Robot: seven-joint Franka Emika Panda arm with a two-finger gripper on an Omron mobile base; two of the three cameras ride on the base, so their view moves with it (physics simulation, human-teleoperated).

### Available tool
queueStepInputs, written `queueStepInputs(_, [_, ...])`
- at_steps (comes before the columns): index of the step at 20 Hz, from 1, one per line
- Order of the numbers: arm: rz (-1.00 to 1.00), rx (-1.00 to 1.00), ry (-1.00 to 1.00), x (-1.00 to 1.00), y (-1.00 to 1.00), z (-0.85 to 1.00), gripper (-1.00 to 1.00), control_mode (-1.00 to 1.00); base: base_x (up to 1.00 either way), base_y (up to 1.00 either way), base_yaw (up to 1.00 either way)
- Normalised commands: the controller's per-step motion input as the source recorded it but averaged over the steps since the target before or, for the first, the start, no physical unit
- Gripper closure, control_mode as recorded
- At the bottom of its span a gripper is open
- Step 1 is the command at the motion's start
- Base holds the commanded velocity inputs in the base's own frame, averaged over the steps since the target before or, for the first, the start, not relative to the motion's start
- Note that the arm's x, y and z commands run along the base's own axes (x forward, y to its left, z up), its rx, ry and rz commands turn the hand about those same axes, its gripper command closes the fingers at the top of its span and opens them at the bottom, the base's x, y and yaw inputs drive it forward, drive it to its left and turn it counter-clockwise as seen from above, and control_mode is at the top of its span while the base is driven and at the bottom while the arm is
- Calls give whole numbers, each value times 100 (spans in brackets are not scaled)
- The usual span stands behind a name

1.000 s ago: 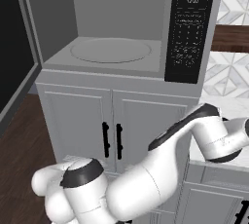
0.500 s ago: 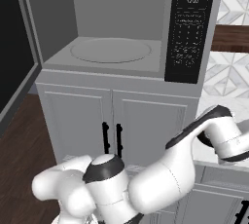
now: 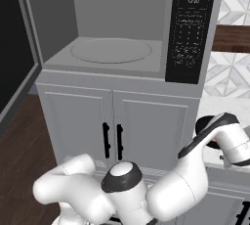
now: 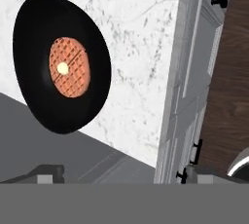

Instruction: Open the microwave, place the bowl with waffle inside the microwave, then close the microwave door and turn it on.

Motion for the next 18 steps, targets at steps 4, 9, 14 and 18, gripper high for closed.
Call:
queueStepInputs(4, [-1, 0, 0, 30, 0, -5, -100, -100, 0, 0, 0])
queueStepInputs(9, [0, 0, 5, 7, 0, -49, -100, -100, 0, 0, 0])
queueStepInputs(14, [0, 0, 1, 45, 0, -8, -100, -100, 0, 0, 0])
queueStepInputs(18, [0, 0, 5, 51, -10, -9, -100, -100, 0, 0, 0])
